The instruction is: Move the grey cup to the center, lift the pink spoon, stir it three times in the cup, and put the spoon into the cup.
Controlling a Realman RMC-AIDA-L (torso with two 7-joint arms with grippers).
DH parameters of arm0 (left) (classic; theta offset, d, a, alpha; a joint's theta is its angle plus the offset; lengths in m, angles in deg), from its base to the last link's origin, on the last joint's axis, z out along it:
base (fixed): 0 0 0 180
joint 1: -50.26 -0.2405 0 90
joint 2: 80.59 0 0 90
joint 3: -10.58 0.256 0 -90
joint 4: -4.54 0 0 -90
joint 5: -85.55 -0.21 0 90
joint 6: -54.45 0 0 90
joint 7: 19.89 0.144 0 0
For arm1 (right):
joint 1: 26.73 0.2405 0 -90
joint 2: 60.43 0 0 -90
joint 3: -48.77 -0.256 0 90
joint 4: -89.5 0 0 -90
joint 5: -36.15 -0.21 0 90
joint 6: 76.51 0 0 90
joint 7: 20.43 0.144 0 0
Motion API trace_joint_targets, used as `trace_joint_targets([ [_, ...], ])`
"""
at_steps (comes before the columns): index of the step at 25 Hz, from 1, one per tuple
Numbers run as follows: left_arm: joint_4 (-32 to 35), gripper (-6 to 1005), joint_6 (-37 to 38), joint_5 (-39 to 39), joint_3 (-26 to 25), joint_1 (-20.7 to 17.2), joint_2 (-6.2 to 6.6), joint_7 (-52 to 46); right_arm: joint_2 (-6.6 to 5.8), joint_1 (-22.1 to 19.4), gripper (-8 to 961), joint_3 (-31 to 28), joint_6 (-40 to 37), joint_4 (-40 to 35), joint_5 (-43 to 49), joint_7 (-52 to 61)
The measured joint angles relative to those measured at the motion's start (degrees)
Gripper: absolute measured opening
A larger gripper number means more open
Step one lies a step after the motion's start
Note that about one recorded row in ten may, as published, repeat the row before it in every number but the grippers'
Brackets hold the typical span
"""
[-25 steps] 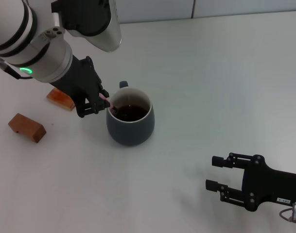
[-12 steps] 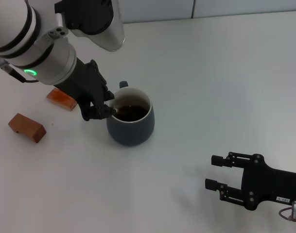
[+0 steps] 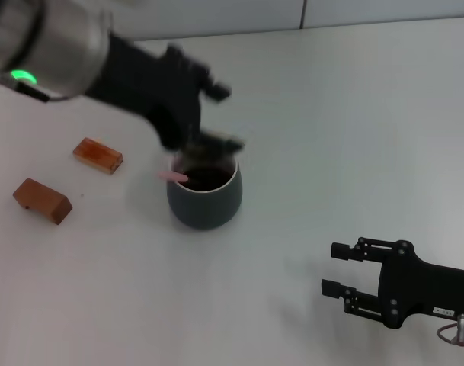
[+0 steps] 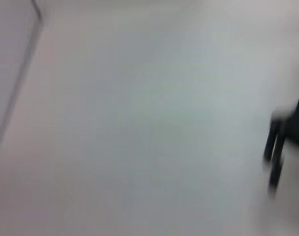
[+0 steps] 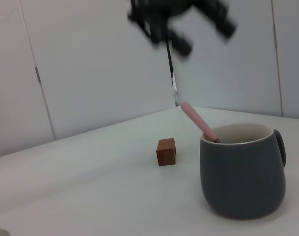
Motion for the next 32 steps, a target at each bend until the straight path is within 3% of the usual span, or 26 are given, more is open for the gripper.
trace_joint_targets([
  [1,0.0,613,0.0,0.0,0.0,0.0,0.00,0.0,0.00,0.0,603,0.0,0.0,0.0,0.0,0.0],
  [2,-1.3,648,-3.9,12.4,-7.1,-2.8,0.01,1.6,0.00,0.0,603,0.0,0.0,0.0,0.0,0.0],
  [4,-4.4,673,-6.9,20.0,-10.5,-5.0,0.03,3.0,0.00,-0.1,603,0.0,0.1,-0.1,-0.1,0.0],
  [6,-12.7,698,-9.8,32.4,-14.3,-8.4,0.21,7.8,0.00,-0.1,603,0.0,0.1,-0.1,-0.1,0.0],
  [7,-21.5,710,-10.2,41.2,-17.1,-10.4,0.27,12.6,0.00,-0.2,602,0.0,0.1,-0.2,-0.1,0.0],
  [8,-21.5,710,-10.2,41.2,-17.1,-10.4,0.27,12.6,-0.01,-0.2,602,-0.1,0.1,-0.2,-0.1,0.0],
  [12,-42.6,713,-7.6,52.8,-23.3,-12.3,0.45,24.9,-0.06,-0.4,602,-0.4,0.1,-0.6,-0.2,0.0],
  [13,-50.5,713,-6.1,53.7,-26.2,-12.6,0.57,30.8,-0.07,-0.4,602,-0.4,0.1,-0.7,-0.3,0.0],
  [18,-74.1,716,0.4,54.1,-33.3,-15.1,1.76,59.8,-0.08,-0.6,602,-0.6,0.1,-0.9,-0.5,0.0],
  [20,-77.7,717,2.2,54.1,-33.5,-17.6,1.50,70.1,-0.09,-0.7,602,-0.6,0.1,-1.4,-0.5,0.2],
  [24,-78.1,718,2.8,54.0,-33.3,-19.4,1.14,74.7,-0.14,-0.9,603,-0.6,0.1,-1.9,-0.5,1.0],
  [25,-79.3,719,2.4,52.2,-33.0,-23.6,0.73,80.5,-0.16,-0.9,603,-0.7,0.1,-2.1,-0.5,1.0],
  [32,-82.8,723,-1.2,44.1,-32.9,-26.5,0.88,85.6,-0.18,-1.0,603,-0.8,-0.1,-2.3,-0.8,1.0],
])
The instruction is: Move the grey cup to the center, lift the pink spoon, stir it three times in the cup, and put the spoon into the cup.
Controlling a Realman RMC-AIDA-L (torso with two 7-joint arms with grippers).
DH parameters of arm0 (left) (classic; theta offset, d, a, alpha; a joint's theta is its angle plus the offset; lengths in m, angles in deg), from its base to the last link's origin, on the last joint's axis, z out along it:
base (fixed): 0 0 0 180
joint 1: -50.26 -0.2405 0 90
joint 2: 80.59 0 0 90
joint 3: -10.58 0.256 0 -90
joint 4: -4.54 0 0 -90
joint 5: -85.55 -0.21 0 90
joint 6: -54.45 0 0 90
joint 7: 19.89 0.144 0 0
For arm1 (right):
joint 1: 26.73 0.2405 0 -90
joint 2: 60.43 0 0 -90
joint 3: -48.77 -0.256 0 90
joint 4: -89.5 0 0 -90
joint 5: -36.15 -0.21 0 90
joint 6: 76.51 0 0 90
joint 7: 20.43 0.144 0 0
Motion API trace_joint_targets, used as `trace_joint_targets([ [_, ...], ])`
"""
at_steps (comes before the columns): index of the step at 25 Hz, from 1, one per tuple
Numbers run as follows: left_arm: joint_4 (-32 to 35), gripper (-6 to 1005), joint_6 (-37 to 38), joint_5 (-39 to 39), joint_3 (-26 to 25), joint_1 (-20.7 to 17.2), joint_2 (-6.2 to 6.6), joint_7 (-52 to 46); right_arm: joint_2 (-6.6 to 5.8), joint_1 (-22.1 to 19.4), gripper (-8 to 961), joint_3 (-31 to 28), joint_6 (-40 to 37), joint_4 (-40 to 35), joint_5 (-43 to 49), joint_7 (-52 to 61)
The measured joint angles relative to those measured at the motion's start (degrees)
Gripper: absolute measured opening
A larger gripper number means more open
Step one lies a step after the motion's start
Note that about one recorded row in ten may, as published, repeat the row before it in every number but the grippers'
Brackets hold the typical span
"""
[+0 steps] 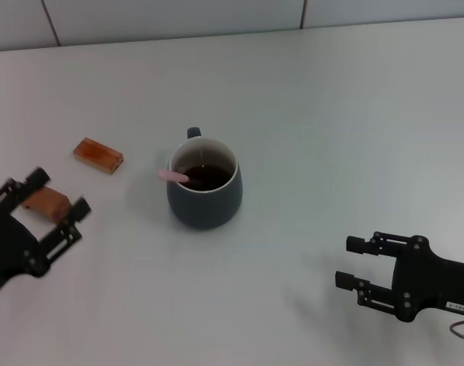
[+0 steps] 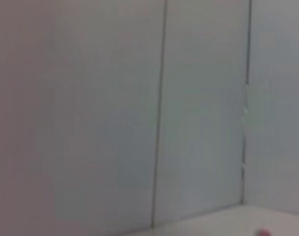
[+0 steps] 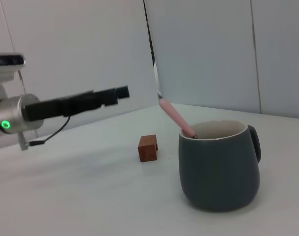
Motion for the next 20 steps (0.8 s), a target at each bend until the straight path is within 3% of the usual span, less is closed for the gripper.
trace_joint_targets([
  [6,0.4,736,-3.5,-7.0,0.2,-0.6,0.87,-2.0,0.04,0.2,602,0.0,0.1,-0.1,-0.7,-1.1],
  [13,0.9,736,-5.4,-9.8,0.4,-0.7,1.80,-4.1,0.17,0.5,602,0.1,0.2,0.0,-1.3,-2.5],
  [20,1.0,736,-5.3,-10.2,0.4,-0.9,1.87,-4.3,0.16,0.5,602,0.3,-0.1,-0.1,-1.3,-2.5],
])
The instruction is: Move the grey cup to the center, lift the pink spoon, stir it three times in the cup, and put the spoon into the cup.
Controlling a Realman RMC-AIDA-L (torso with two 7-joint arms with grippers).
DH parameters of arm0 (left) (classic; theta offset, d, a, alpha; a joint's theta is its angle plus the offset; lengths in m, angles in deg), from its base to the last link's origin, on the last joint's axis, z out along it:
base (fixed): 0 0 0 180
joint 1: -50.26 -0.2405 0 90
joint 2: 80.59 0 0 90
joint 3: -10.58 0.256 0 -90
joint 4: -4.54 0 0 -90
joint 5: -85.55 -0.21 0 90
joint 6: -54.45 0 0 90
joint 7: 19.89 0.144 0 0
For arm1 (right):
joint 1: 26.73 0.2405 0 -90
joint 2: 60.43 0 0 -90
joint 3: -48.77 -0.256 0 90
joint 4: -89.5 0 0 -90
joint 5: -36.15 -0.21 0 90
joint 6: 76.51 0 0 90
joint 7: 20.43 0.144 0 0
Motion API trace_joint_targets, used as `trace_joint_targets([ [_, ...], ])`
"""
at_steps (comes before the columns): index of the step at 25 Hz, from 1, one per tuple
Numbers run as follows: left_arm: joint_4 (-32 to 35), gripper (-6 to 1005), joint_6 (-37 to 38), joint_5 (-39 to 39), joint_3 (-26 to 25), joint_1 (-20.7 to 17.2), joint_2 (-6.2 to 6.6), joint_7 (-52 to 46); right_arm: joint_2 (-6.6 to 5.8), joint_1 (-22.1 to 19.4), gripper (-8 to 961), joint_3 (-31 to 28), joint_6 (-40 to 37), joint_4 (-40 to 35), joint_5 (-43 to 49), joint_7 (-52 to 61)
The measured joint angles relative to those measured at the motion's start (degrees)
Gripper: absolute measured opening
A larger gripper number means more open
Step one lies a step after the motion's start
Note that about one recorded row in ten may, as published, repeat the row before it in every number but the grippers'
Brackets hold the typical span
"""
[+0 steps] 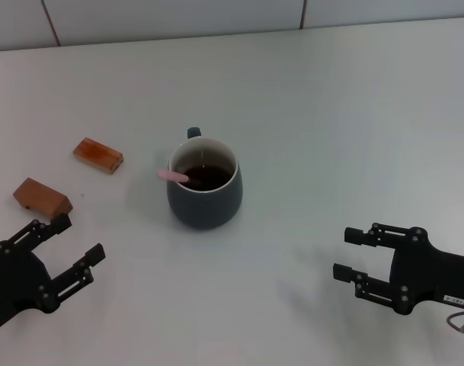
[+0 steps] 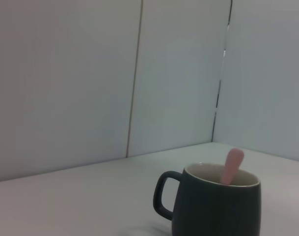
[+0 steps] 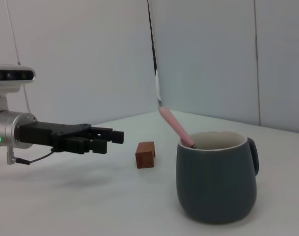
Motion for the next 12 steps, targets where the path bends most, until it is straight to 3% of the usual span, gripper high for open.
trace_joint_targets([
  [12,0.0,736,0.1,-0.8,0.0,0.3,-0.80,0.4,-0.06,0.0,602,0.3,-0.1,0.0,0.0,0.0],
])
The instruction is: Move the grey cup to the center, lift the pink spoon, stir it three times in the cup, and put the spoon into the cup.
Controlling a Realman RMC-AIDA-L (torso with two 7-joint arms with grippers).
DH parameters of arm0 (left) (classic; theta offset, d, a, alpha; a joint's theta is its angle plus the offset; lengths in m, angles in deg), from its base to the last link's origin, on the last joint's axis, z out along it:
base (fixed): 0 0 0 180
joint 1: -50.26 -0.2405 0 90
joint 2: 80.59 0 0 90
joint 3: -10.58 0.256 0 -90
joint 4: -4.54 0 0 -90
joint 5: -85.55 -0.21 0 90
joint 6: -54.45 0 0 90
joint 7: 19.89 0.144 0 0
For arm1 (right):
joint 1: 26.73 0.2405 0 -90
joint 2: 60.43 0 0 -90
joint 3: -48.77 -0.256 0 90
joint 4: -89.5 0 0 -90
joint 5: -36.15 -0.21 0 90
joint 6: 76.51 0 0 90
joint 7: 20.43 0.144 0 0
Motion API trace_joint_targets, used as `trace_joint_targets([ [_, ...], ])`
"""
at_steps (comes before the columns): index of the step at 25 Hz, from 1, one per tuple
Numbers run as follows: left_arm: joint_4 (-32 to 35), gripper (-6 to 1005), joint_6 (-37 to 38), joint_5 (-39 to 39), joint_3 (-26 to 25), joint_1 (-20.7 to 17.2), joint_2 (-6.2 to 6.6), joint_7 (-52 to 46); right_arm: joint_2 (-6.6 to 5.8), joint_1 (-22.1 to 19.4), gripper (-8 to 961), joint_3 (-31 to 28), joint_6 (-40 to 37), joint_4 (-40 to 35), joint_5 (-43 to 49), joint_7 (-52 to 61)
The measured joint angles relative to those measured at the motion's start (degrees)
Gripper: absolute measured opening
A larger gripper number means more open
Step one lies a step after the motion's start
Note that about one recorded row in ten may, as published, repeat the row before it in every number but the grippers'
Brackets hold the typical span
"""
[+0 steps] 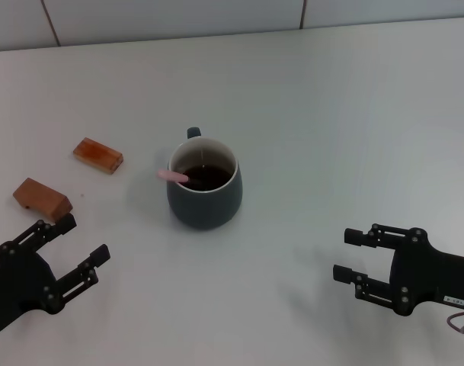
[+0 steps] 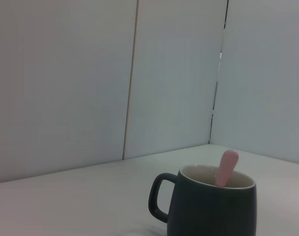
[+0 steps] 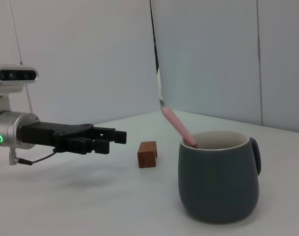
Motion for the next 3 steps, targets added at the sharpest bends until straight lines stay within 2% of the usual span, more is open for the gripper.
trace_joint_targets([
  [3,0.0,736,0.0,0.0,0.0,0.0,-0.05,0.0,-0.01,0.0,602,0.0,0.0,0.0,0.0,0.0],
])
